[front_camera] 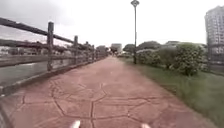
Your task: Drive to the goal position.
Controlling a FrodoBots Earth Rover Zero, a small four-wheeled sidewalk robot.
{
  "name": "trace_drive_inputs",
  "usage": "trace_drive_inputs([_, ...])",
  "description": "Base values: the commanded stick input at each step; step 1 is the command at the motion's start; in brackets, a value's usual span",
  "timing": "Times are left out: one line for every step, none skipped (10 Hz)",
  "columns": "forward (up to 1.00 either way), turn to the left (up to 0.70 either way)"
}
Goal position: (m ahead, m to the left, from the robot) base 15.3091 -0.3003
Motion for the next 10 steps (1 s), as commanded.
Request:
trace_drive_inputs([0.70,0.00])
trace_drive_inputs([0.70,0.00])
trace_drive_inputs([0.70,0.00])
trace_drive_inputs([0.70,0.00])
trace_drive_inputs([0.70,0.00])
trace_drive_inputs([0.70,0.00])
trace_drive_inputs([0.70,0.00])
trace_drive_inputs([0.70,0.00])
trace_drive_inputs([0.70,0.00])
trace_drive_inputs([0.70,0.00])
